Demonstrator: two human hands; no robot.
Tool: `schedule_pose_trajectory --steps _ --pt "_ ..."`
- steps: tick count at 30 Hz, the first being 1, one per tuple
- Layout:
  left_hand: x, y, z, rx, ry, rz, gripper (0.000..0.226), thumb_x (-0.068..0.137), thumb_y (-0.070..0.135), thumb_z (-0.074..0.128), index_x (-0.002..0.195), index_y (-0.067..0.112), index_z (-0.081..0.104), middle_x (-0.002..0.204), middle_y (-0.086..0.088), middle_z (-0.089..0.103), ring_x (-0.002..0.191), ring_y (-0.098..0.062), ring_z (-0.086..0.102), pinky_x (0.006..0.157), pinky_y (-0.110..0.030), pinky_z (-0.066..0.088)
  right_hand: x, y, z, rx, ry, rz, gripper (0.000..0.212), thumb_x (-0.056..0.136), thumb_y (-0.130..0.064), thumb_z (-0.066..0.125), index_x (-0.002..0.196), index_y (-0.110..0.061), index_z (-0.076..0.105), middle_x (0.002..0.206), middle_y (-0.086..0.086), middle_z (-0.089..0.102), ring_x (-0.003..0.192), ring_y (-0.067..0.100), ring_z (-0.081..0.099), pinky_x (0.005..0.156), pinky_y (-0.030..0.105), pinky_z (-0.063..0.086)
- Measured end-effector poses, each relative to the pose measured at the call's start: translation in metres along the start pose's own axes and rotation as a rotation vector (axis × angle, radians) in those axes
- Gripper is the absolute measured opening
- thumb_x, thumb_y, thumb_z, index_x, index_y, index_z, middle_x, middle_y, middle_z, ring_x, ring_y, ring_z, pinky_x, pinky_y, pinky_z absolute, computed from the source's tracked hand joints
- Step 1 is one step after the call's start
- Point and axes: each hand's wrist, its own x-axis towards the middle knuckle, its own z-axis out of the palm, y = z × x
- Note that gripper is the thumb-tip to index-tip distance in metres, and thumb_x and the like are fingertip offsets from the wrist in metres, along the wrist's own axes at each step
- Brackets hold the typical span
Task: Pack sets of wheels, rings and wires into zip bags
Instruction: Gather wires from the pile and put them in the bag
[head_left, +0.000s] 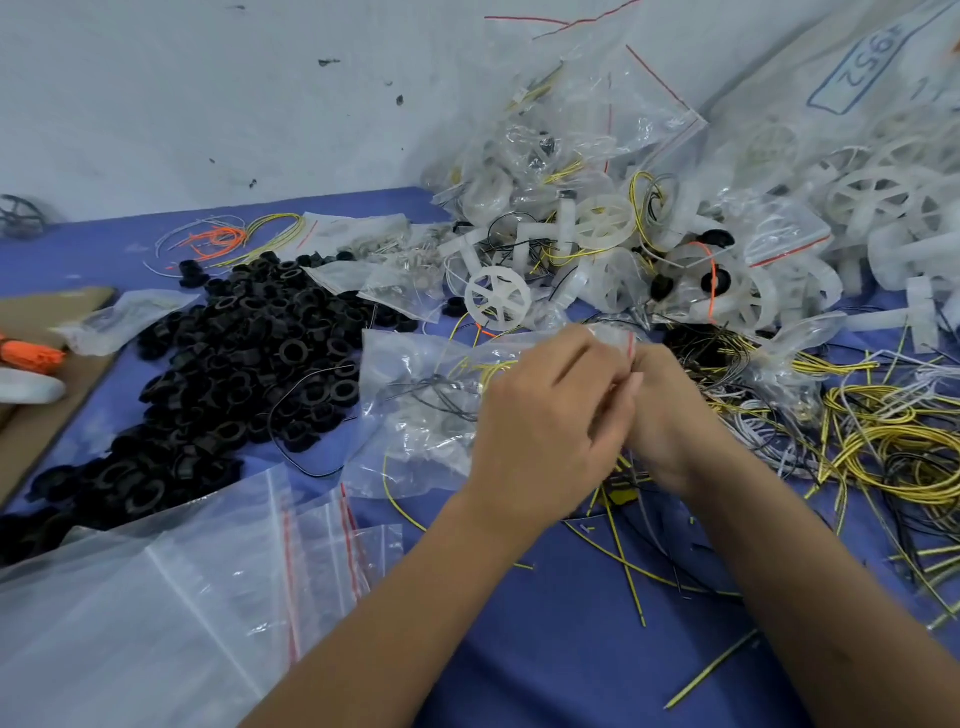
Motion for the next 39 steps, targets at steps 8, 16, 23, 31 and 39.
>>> schedule_pose_trajectory --steps 8,16,23,31,39 --pt "0.016 -0.006 -0.017 -0.096 0.040 -0.189 0.026 0.103 0.021 0.049 0.088 0.008 0.066 0.086 0.000 0.062 0.080 -0.017 0.057 0.072 -0.028 0.043 -0.001 0.000 0.015 -0.075 -0.169 -0.242 0.006 0.084 0.010 0.068 0.084 0.005 0.065 0.070 0.012 0.062 0.066 0.007 0.059 0.057 0.023 0.048" --pt "0.019 -0.052 -0.033 -0.107 0.069 -0.576 0.036 0.103 0.033 0.042 0.085 0.018 0.069 0.085 0.006 0.070 0.087 -0.012 0.063 0.080 -0.037 0.050 0.004 0.015 0.022 0.051 -0.114 -0.196 0.036 0.086 0.014 0.070 0.121 0.004 0.068 0.109 0.023 0.073 0.102 0.042 0.070 0.083 0.048 0.060" --pt "0.032 -0.092 -0.067 -0.394 0.168 -0.902 0.047 0.109 0.035 0.040 0.078 0.018 0.071 0.081 0.003 0.075 0.074 -0.009 0.065 0.067 -0.027 0.054 0.006 0.010 0.018 -0.046 -0.005 -0.217 0.027 0.100 -0.002 0.061 0.098 -0.021 0.079 0.098 0.003 0.079 0.098 0.019 0.075 0.091 0.041 0.060" --pt "0.019 -0.115 -0.093 -0.158 -0.504 -0.717 0.021 0.102 0.037 0.058 0.106 0.025 0.075 0.103 0.006 0.077 0.106 -0.017 0.069 0.098 -0.041 0.051 0.004 0.012 0.016 -0.400 -0.265 -0.266 0.018 0.094 -0.009 0.069 0.111 -0.014 0.075 0.107 -0.007 0.074 0.101 0.008 0.070 0.095 0.038 0.055" --pt "0.016 -0.125 -0.108 -0.258 -0.762 -0.702 0.050 0.075 0.027 0.091 0.119 0.038 0.070 0.120 0.009 0.070 0.114 -0.007 0.064 0.099 -0.029 0.052 0.000 0.013 0.014 -0.702 -0.447 -0.354 0.043 0.096 -0.020 0.068 0.139 -0.021 0.060 0.140 -0.001 0.058 0.131 0.016 0.051 0.113 0.028 0.039"
